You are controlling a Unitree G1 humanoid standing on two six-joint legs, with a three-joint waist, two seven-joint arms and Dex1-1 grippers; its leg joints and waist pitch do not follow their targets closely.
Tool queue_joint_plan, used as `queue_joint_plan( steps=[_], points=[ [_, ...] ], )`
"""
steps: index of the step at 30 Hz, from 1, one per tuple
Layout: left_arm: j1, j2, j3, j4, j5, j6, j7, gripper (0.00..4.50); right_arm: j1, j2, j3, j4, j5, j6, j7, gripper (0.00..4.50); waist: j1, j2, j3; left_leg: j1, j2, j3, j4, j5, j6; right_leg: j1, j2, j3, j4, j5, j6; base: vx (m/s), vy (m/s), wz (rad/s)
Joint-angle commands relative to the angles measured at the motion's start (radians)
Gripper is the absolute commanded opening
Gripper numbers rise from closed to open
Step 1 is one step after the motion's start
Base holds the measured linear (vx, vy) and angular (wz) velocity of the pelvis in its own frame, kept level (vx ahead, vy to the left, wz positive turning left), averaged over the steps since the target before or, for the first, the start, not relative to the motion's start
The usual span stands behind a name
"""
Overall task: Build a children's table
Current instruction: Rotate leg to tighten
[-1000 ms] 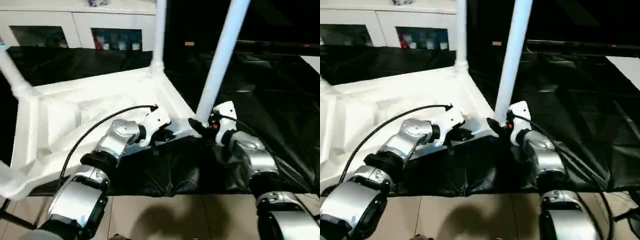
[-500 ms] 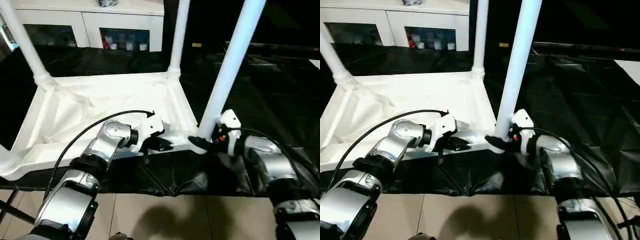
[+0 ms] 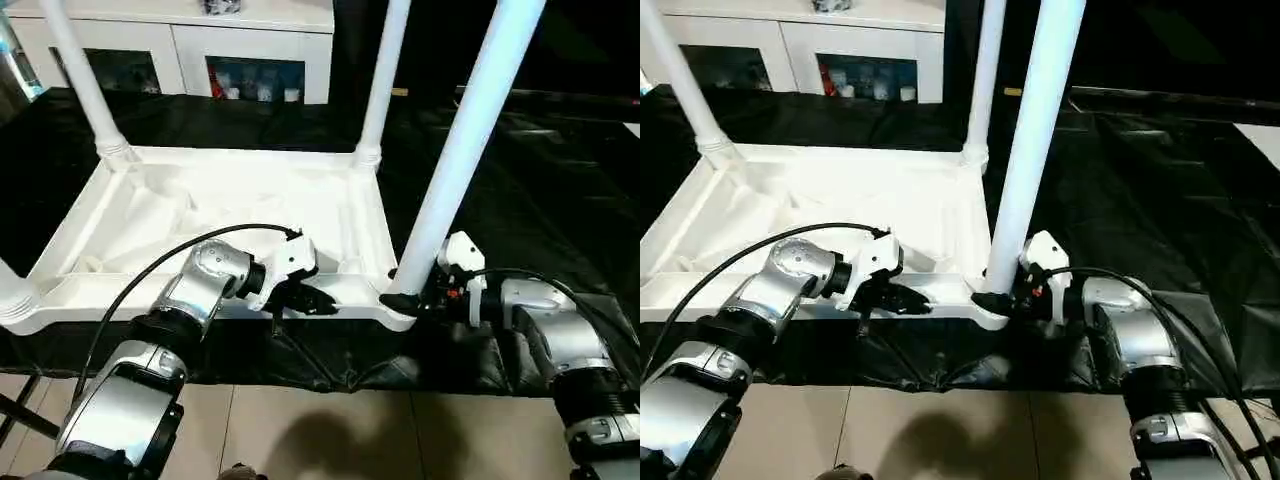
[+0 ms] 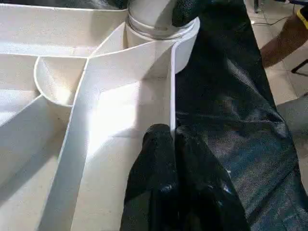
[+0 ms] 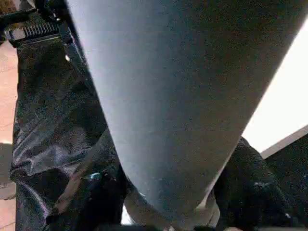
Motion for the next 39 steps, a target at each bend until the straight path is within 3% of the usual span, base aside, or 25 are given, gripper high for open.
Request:
queue_joint_plan(
  steps=[1, 5, 7, 10, 11, 13, 16, 18, 19, 22, 24, 27, 29, 33, 37, 38, 39],
  points=[
    [-0.016, -0.045, -0.019, -0.036, -0.025, -0.006, 0.024, 0.00, 0.026, 0.037, 0.116, -0.016, 0.004, 0.031, 0.072, 2.04, 0.000, -0.007, -0.060, 0.018, 0.061, -0.027, -0.068, -0.202, 0.054, 0.043, -0.080, 0.059, -0.070, -0.201, -0.228, 0.000, 0.000, 0.00],
    [-0.030, -0.072, -0.001, -0.016, -0.015, 0.002, 0.108, 0.00, 0.032, 0.087, 0.084, 0.005, 0.002, 0.034, -0.028, 2.00, -0.001, -0.005, -0.057, 0.018, 0.061, -0.028, -0.070, -0.213, 0.049, 0.040, -0.081, 0.059, -0.074, -0.226, -0.223, 0.000, 0.000, 0.00],
    [-0.040, -0.086, 0.006, -0.003, -0.009, 0.012, 0.152, 0.00, 0.018, 0.113, 0.060, 0.040, -0.006, 0.026, -0.102, 1.98, -0.006, -0.006, -0.051, 0.023, 0.060, -0.030, -0.074, -0.263, 0.029, 0.035, -0.082, 0.058, -0.086, -0.311, -0.208, 0.000, 0.000, 0.00],
    [-0.078, -0.139, 0.029, 0.041, 0.005, 0.049, 0.298, 0.00, -0.039, 0.194, -0.024, 0.154, -0.023, 0.013, -0.356, 1.96, -0.022, -0.007, -0.046, 0.036, 0.059, -0.039, -0.079, -0.356, -0.016, 0.024, -0.086, 0.058, -0.102, -0.468, -0.172, -0.017, 0.004, -0.01],
    [-0.081, -0.144, 0.030, 0.045, 0.006, 0.050, 0.311, 0.00, -0.045, 0.201, -0.031, 0.164, -0.022, 0.015, -0.376, 1.95, -0.029, -0.008, -0.045, 0.033, 0.057, -0.044, -0.080, -0.375, -0.026, 0.028, -0.087, 0.053, -0.107, -0.512, -0.154, -0.052, 0.011, -0.04],
    [-0.101, -0.183, 0.038, 0.066, 0.012, 0.066, 0.393, 0.00, -0.078, 0.248, -0.073, 0.215, -0.007, 0.024, -0.481, 1.95, -0.033, -0.007, -0.049, 0.028, 0.059, -0.046, -0.084, -0.357, -0.025, 0.031, -0.088, 0.055, -0.108, -0.478, -0.145, 0.000, 0.000, 0.00],
    [-0.116, -0.215, 0.044, 0.082, 0.013, 0.079, 0.456, 0.00, -0.105, 0.285, -0.100, 0.254, 0.001, 0.026, -0.566, 1.94, -0.039, -0.008, -0.050, 0.030, 0.057, -0.041, -0.081, -0.351, -0.021, 0.027, -0.085, 0.058, -0.104, -0.415, -0.166, 0.000, 0.000, 0.00],
    [-0.143, -0.282, 0.064, 0.112, 0.011, 0.103, 0.587, 0.00, -0.177, 0.359, -0.154, 0.356, 0.001, 0.019, -0.777, 1.94, -0.048, -0.005, -0.052, 0.026, 0.054, -0.039, -0.080, -0.329, -0.019, 0.028, -0.082, 0.060, -0.097, -0.362, -0.188, 0.000, 0.000, 0.00],
    [-0.144, -0.286, 0.063, 0.113, 0.012, 0.103, 0.592, 0.00, -0.184, 0.363, -0.157, 0.366, -0.002, 0.015, -0.796, 1.94, -0.048, -0.006, -0.056, 0.025, 0.053, -0.040, -0.079, -0.313, -0.019, 0.034, -0.083, 0.057, -0.095, -0.347, -0.190, 0.000, 0.000, 0.00],
    [-0.148, -0.306, 0.054, 0.121, 0.022, 0.088, 0.614, 0.00, -0.216, 0.388, -0.164, 0.420, -0.021, -0.024, -0.858, 1.94, -0.047, -0.006, -0.058, 0.020, 0.052, -0.034, -0.075, -0.268, 0.006, 0.036, -0.082, 0.059, -0.091, -0.278, -0.200, 0.000, 0.000, 0.00],
    [-0.145, -0.307, 0.040, 0.120, 0.030, 0.074, 0.601, 0.00, -0.224, 0.399, -0.165, 0.431, -0.021, -0.044, -0.846, 2.50, -0.043, -0.007, -0.061, 0.019, 0.050, -0.029, -0.070, -0.225, 0.034, 0.039, -0.080, 0.059, -0.083, -0.209, -0.214, 0.000, 0.000, 0.00],
    [-0.138, -0.302, 0.033, 0.114, 0.028, 0.068, 0.582, 0.00, -0.225, 0.402, -0.166, 0.426, -0.012, -0.049, -0.818, 2.73, -0.041, -0.007, -0.063, 0.016, 0.050, -0.029, -0.068, -0.179, 0.066, 0.046, -0.078, 0.058, -0.074, -0.138, -0.232, 0.000, 0.000, 0.00],
    [-0.136, -0.298, 0.030, 0.116, 0.027, 0.061, 0.573, 0.00, -0.231, 0.398, -0.167, 0.434, -0.015, -0.061, -0.807, 2.99, -0.042, -0.006, -0.062, 0.015, 0.051, -0.028, -0.068, -0.180, 0.071, 0.046, -0.078, 0.058, -0.074, -0.140, -0.236, 0.000, 0.000, 0.00],
    [-0.123, -0.270, 0.016, 0.113, 0.037, 0.041, 0.544, 0.00, -0.199, 0.333, -0.139, 0.385, -0.036, -0.090, -0.745, 3.39, -0.041, -0.007, -0.059, 0.018, 0.053, -0.029, -0.072, -0.227, 0.053, 0.044, -0.079, 0.057, -0.084, -0.231, -0.217, 0.000, 0.000, 0.00],
    [-0.118, -0.252, 0.016, 0.114, 0.041, 0.032, 0.538, 0.00, -0.112, 0.258, -0.126, 0.252, -0.029, -0.076, -0.666, 3.75, -0.035, -0.014, -0.060, 0.017, 0.053, -0.027, -0.069, -0.198, 0.075, 0.047, -0.077, 0.059, -0.080, -0.187, -0.210, 0.000, 0.000, 0.00],
    [-0.118, -0.248, 0.016, 0.116, 0.044, 0.029, 0.537, 0.00, -0.077, 0.233, -0.125, 0.198, -0.019, -0.066, -0.640, 3.84, -0.031, -0.013, -0.060, 0.020, 0.054, -0.026, -0.068, -0.192, 0.082, 0.044, -0.079, 0.060, -0.079, -0.176, -0.214, 0.000, 0.000, 0.00],
    [-0.116, -0.243, 0.015, 0.118, 0.045, 0.026, 0.535, 0.00, -0.007, 0.191, -0.128, 0.092, 0.013, -0.038, -0.583, 3.89, -0.021, -0.014, -0.061, 0.018, 0.053, -0.026, -0.066, -0.172, 0.096, 0.050, -0.075, 0.060, -0.079, -0.149, -0.201, 0.000, 0.000, 0.00]
  ],
)
